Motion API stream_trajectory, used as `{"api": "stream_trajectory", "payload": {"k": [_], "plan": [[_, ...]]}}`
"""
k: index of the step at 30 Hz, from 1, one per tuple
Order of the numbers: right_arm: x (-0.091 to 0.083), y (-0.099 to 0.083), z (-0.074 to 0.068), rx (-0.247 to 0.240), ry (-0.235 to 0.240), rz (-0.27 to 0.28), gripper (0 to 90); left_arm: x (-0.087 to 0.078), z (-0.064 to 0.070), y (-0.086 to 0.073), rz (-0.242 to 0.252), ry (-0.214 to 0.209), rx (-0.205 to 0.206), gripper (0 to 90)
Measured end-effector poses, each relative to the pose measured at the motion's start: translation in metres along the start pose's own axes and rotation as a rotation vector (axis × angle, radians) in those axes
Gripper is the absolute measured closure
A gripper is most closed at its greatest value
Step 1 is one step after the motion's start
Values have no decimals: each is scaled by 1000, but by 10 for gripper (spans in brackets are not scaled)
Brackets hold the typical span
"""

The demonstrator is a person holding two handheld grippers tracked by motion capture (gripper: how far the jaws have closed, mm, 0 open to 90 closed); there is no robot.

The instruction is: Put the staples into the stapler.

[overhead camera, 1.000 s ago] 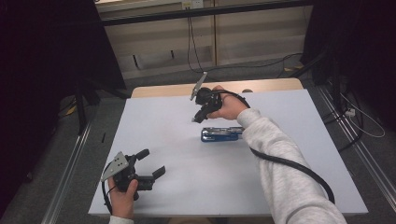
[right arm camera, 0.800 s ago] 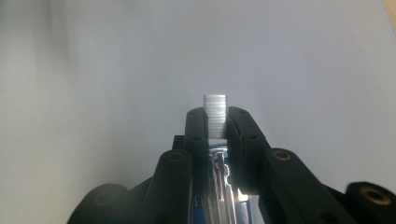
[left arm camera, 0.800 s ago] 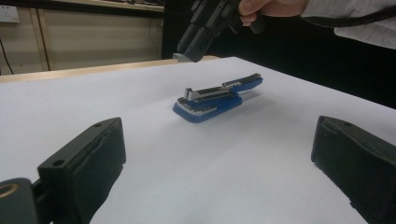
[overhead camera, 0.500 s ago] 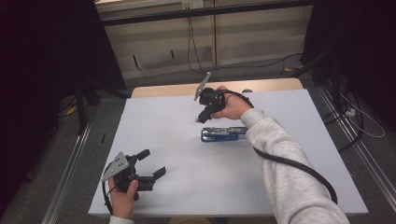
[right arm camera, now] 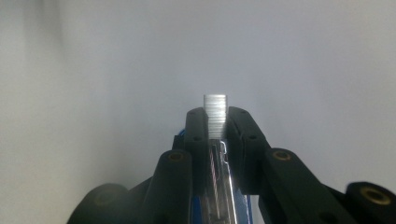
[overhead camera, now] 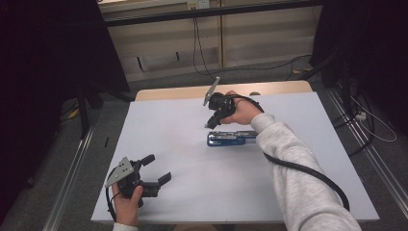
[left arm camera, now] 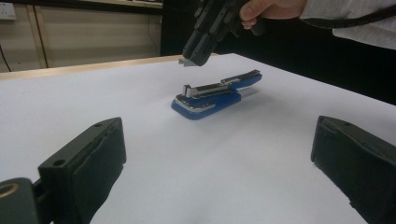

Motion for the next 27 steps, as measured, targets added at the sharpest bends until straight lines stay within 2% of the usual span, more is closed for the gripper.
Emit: {"api": "stream_trajectory", "payload": {"k": [11, 27], "plan": [[4, -5, 0, -2, 3, -7, 786, 1, 1, 0, -3, 0, -5, 33], [17, -12, 0, -28, 11, -21, 786, 1, 0, 0, -3, 2, -5, 33]]}}
Point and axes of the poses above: each handheld gripper's, and its own axes: x roughly forward along the jaws, y roughly out of its top, z roughly to its right, the point moved 1 cm from there along x, roughly forward along the jaws, and after that the axes turned 15 degrees about -z, right-handed, at the moved point
